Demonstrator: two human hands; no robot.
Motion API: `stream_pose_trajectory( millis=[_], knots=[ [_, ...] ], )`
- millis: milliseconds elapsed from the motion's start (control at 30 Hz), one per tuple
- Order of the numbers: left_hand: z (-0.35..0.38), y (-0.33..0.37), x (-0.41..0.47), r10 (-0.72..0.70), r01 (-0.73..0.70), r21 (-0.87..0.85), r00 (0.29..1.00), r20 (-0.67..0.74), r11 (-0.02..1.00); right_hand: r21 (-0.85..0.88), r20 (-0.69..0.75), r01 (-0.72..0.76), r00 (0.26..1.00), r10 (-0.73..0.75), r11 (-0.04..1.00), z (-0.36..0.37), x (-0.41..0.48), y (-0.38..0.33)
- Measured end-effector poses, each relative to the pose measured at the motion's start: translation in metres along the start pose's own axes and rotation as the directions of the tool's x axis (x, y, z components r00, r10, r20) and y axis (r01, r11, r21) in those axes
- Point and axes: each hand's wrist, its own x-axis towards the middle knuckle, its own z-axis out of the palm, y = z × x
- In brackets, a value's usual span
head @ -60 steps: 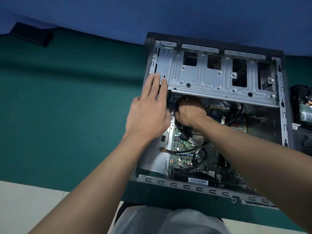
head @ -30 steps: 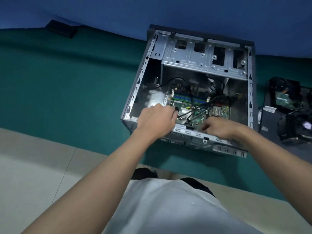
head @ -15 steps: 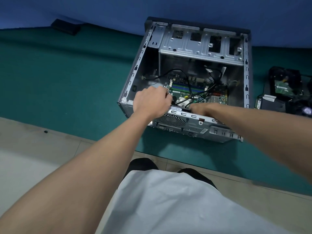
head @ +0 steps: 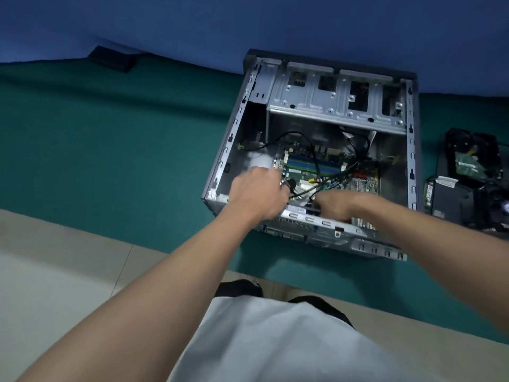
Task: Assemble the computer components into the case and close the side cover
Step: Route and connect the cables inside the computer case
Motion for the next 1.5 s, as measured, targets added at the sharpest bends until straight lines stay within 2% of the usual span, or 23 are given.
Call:
stream_pose_trajectory(
  millis=[33, 100, 167, 200, 300, 367, 433, 600, 733, 933, 1100, 1133, 1167, 1233, 1267, 1300, 1333, 1367, 1433, 1500],
  knots=[
    [-0.004, -0.004, 0.005, 0.054, -0.054, 0.009, 0.997, -0.048, 0.999, -0.025, -0.171, -0.035, 0.985, 0.030, 0.999, -0.008, 0.001, -0.002],
    [-0.011, -0.017, 0.019, 0.141, -0.125, 0.097, 0.972, -0.186, 0.987, 0.126, -0.474, -0.051, 0.874, 0.105, 0.991, -0.023, 0.010, -0.002],
    [-0.019, -0.033, 0.037, 0.127, -0.092, 0.145, 0.958, -0.258, 0.985, 0.244, -0.616, 0.068, 0.782, 0.100, 0.967, -0.038, 0.023, -0.007],
    [-0.022, -0.041, 0.046, 0.096, -0.061, 0.144, 0.962, -0.254, 0.988, 0.251, -0.633, 0.120, 0.771, 0.069, 0.961, -0.045, 0.030, -0.012],
    [-0.022, -0.060, 0.069, 0.047, -0.031, 0.106, 0.987, -0.153, 0.994, 0.235, -0.552, 0.175, 0.834, -0.017, 0.956, -0.061, 0.058, -0.021],
    [-0.021, -0.064, 0.079, 0.062, -0.052, 0.087, 0.993, -0.105, 0.995, 0.287, -0.436, 0.121, 0.900, 0.017, 0.950, -0.070, 0.081, -0.024],
    [-0.021, -0.065, 0.083, 0.076, -0.070, 0.061, 0.992, -0.103, 0.996, 0.297, -0.379, 0.048, 0.923, 0.071, 0.954, -0.076, 0.101, -0.025],
    [-0.022, -0.066, 0.082, 0.065, -0.063, 0.016, 0.992, -0.106, 0.998, 0.209, -0.327, -0.177, 0.914, 0.239, 0.962, -0.079, 0.125, -0.021],
    [-0.023, -0.063, 0.081, 0.065, -0.064, 0.006, 0.994, -0.089, 0.998, 0.182, -0.348, -0.277, 0.879, 0.325, 0.943, -0.074, 0.132, -0.021],
    [-0.022, -0.062, 0.082, 0.065, -0.061, 0.039, 0.993, -0.103, 0.997, 0.170, -0.324, -0.220, 0.908, 0.265, 0.961, -0.082, 0.134, -0.017],
    [-0.022, -0.064, 0.081, 0.065, -0.060, 0.048, 0.991, -0.114, 0.997, 0.144, -0.244, -0.162, 0.950, 0.194, 0.976, -0.083, 0.120, -0.010],
    [-0.023, -0.063, 0.080, 0.064, -0.057, 0.055, 0.990, -0.122, 0.997, 0.138, -0.282, -0.157, 0.940, 0.191, 0.978, -0.075, 0.112, -0.008],
    [-0.023, -0.062, 0.079, 0.071, -0.061, 0.075, 0.988, -0.134, 0.995, 0.120, -0.380, -0.142, 0.908, 0.178, 0.983, -0.066, 0.101, -0.006],
    [-0.024, -0.061, 0.075, 0.144, -0.115, 0.167, 0.974, -0.174, 0.979, 0.077, -0.637, -0.070, 0.764, 0.103, 0.995, -0.048, 0.080, -0.002],
    [-0.024, -0.059, 0.073, 0.208, -0.165, 0.216, 0.960, -0.190, 0.962, 0.068, -0.718, -0.022, 0.693, 0.064, 0.997, -0.040, 0.067, -0.001],
    [-0.024, -0.057, 0.070, 0.278, -0.227, 0.240, 0.939, -0.202, 0.944, 0.077, -0.758, 0.020, 0.650, 0.046, 0.997, -0.034, 0.054, -0.001],
    [-0.023, -0.053, 0.067, 0.346, -0.299, 0.234, 0.916, -0.201, 0.925, 0.097, -0.763, 0.037, 0.644, 0.050, 0.995, -0.029, 0.041, 0.000],
    [-0.023, -0.046, 0.066, 0.405, -0.369, 0.204, 0.897, -0.176, 0.907, 0.131, -0.738, 0.015, 0.669, 0.087, 0.991, -0.023, 0.031, 0.002],
    [-0.021, -0.028, 0.065, 0.461, -0.460, 0.064, 0.887, -0.007, 0.886, 0.202, -0.604, -0.106, 0.769, 0.209, 0.974, -0.009, 0.017, 0.008],
    [-0.012, -0.013, 0.065, 0.444, -0.433, -0.098, 0.876, 0.190, 0.896, 0.302, -0.391, -0.183, 0.871, 0.297, 0.936, 0.002, 0.011, 0.015]
  ],
)
